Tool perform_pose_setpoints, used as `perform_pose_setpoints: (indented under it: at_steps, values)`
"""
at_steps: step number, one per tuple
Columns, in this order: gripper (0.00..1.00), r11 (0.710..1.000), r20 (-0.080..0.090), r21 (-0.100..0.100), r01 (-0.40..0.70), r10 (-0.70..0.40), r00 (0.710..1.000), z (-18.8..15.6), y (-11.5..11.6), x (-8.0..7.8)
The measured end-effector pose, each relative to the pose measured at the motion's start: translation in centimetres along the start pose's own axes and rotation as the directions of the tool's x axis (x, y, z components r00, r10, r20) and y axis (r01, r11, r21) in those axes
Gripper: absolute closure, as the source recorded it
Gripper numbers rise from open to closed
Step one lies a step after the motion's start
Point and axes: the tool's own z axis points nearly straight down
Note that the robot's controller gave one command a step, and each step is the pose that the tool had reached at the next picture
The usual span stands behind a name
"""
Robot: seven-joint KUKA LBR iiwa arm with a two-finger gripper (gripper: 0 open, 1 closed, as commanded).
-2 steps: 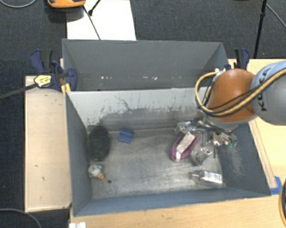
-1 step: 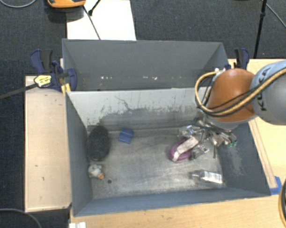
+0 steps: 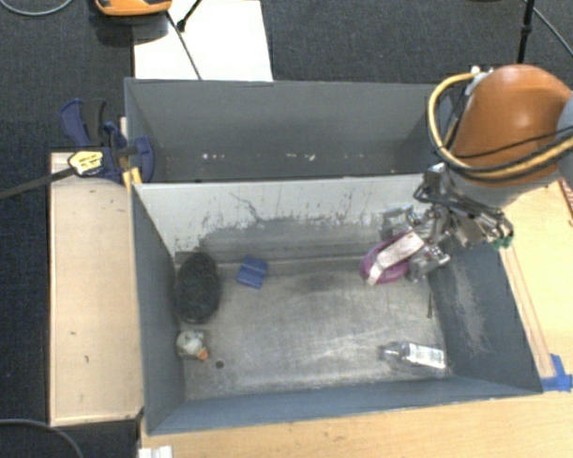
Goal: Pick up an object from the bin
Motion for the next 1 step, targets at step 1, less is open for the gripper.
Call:
perform_pose_setpoints:
  at_steps: [1]
  values:
    - [1.0, 0.982, -0.006, -0.004, 0.188, -0.188, 0.982, -6.18, 4.33, 9.57]
